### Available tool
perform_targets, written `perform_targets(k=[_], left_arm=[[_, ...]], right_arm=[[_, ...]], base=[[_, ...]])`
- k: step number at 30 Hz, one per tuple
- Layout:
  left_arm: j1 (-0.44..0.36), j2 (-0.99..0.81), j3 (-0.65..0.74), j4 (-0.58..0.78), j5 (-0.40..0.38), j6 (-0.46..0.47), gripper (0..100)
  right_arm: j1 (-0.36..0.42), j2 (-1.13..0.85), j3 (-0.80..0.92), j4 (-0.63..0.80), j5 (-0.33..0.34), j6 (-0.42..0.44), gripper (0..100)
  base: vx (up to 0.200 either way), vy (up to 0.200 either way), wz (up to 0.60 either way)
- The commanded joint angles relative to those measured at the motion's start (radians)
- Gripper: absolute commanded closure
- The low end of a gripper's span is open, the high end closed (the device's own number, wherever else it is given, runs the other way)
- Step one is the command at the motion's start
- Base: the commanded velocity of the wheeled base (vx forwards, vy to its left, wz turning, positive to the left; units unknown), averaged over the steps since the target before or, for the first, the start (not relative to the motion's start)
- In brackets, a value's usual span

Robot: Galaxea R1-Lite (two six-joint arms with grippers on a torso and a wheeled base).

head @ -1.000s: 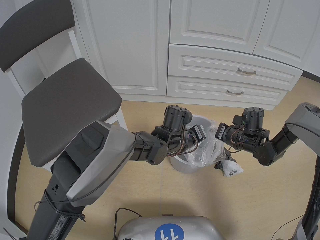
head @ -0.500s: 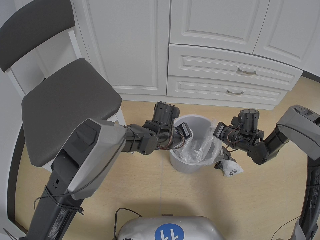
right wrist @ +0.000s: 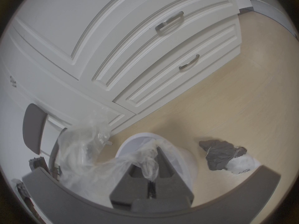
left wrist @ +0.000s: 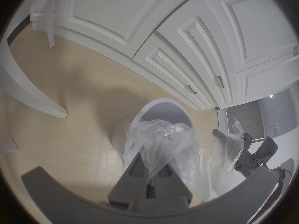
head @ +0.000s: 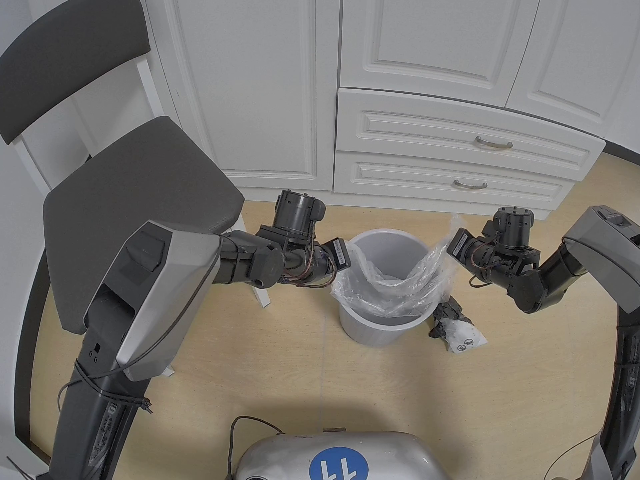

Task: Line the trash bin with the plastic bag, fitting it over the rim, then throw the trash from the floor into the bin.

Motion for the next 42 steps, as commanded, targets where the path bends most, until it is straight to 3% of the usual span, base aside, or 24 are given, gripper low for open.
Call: perform_targets(k=[1, 8, 12, 15, 19, 24, 29, 38, 42], left_arm=[[0.021, -0.01, 0.0, 0.037, 0.0, 0.036, 100], [0.032, -0.048, 0.0, 0.072, 0.0, 0.057, 100], [0.057, -0.08, 0.023, 0.081, 0.0, 0.126, 100], [0.061, -0.113, 0.08, 0.083, -0.002, 0.172, 100], [0.058, -0.142, 0.146, 0.077, -0.003, 0.232, 100], [0.058, -0.18, 0.236, 0.086, -0.009, 0.332, 100], [0.057, -0.234, 0.351, 0.088, -0.016, 0.461, 100], [0.061, -0.306, 0.448, 0.088, -0.08, 0.538, 100], [0.06, -0.338, 0.482, 0.088, -0.101, 0.548, 100]], right_arm=[[-0.032, -0.012, 0.016, 0.038, 0.001, -0.106, 100], [-0.036, -0.054, 0.037, 0.169, -0.001, -0.213, 100], [-0.062, -0.1, 0.143, 0.189, 0.001, -0.416, 100], [-0.065, -0.107, 0.172, 0.19, -0.001, -0.482, 100], [-0.062, -0.112, 0.178, 0.202, -0.003, -0.493, 100], [-0.063, -0.147, 0.174, 0.328, -0.013, -0.533, 100], [-0.059, -0.219, 0.157, 0.541, -0.013, -0.592, 100], [-0.054, -0.244, 0.168, 0.572, -0.013, -0.617, 100], [-0.051, -0.291, 0.155, 0.681, -0.013, -0.635, 100]], base=[[0.0, 0.0, 0.0], [0.0, 0.0, 0.0], [0.0, 0.0, 0.0], [0.0, 0.0, 0.0], [0.0, 0.0, 0.0], [0.0, 0.0, 0.0], [0.0, 0.0, 0.0], [0.0, 0.0, 0.0], [0.0, 0.0, 0.0]])
